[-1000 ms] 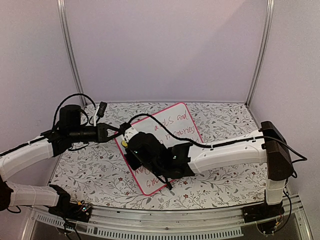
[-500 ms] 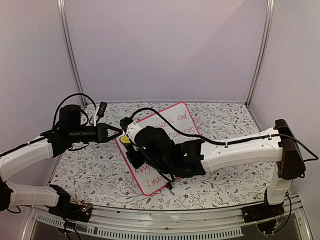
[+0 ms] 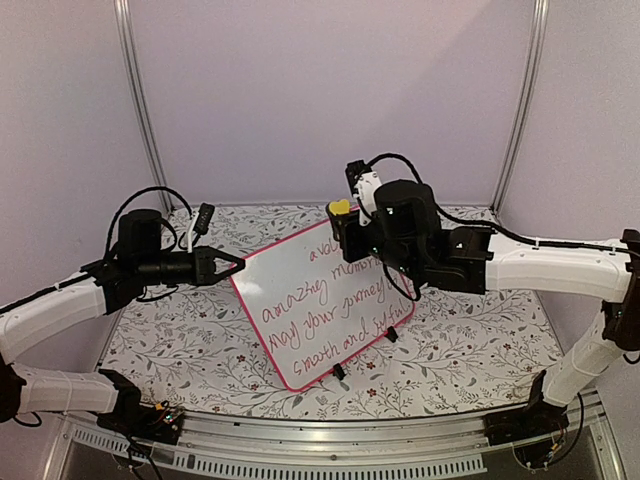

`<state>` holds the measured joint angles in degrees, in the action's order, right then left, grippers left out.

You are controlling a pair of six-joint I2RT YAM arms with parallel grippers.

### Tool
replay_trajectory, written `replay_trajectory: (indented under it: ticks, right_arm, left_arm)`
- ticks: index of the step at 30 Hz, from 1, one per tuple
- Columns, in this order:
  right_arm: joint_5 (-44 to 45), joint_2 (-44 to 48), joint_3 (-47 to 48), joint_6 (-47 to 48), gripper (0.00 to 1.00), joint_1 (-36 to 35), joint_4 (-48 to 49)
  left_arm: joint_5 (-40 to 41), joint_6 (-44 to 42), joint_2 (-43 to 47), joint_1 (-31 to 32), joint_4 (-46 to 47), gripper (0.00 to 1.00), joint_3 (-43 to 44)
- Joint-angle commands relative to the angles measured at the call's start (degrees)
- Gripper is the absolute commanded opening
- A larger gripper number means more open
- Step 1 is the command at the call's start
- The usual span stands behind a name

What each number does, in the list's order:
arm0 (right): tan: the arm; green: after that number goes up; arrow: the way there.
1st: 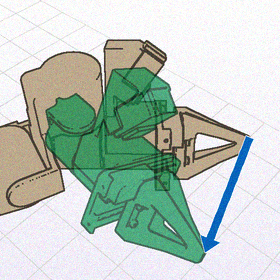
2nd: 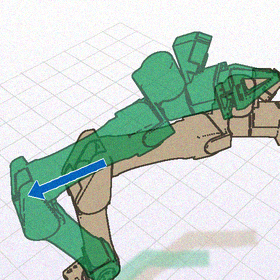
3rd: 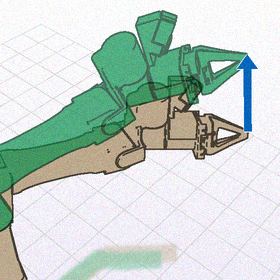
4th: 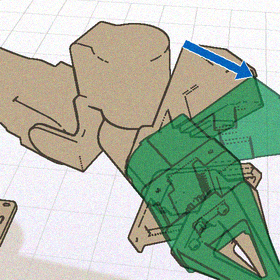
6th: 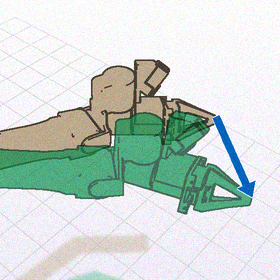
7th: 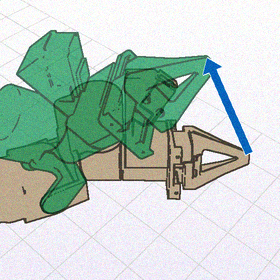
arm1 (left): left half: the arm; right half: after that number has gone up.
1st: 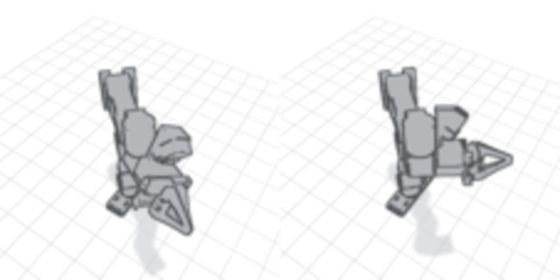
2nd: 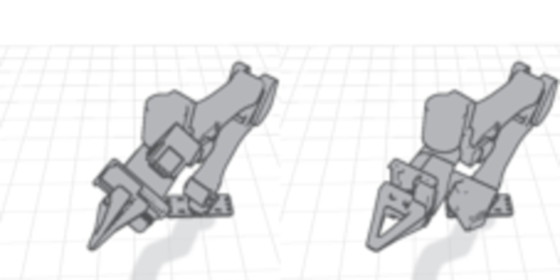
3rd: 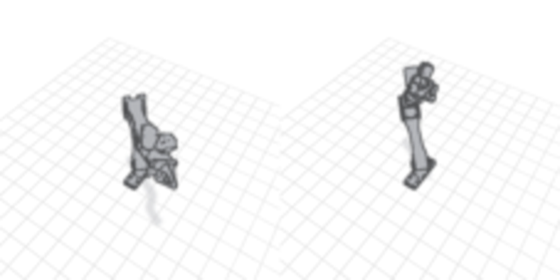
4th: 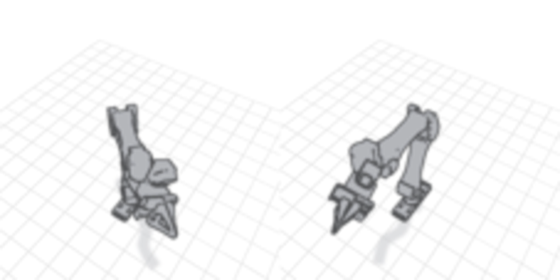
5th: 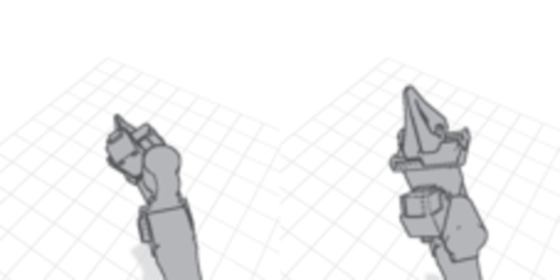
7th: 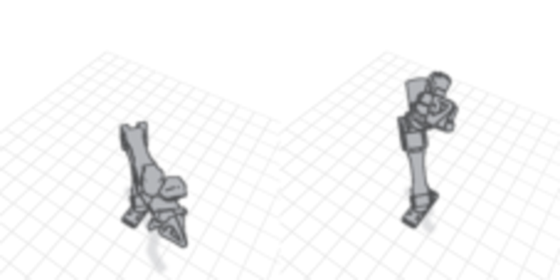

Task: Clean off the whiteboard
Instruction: Erase the whiteboard at the center of the board.

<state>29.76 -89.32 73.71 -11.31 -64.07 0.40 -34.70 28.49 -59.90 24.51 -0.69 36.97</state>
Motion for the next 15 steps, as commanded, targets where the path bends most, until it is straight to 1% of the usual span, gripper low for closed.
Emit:
replay_trajectory:
  ticks: [1, 7, 15]
  right_arm:
    - [-6.6, 1.8, -4.3, -3.9, 0.26, 3.2, -3.5]
    - [-12.0, -1.8, -6.8, -3.3, 0.26, 3.7, -2.8]
    - [-15.5, -6.6, -7.7, -3.6, 0.25, 3.7, -1.9]
  left_arm:
    - [1.2, -1.3, -0.1, 1.1, -0.3, 0.0, -0.2]
    - [1.1, -1.4, -0.3, 1.1, -0.3, 0.0, -0.2]
    - [1.1, -1.5, -0.3, 1.1, -0.3, 0.0, -0.2]
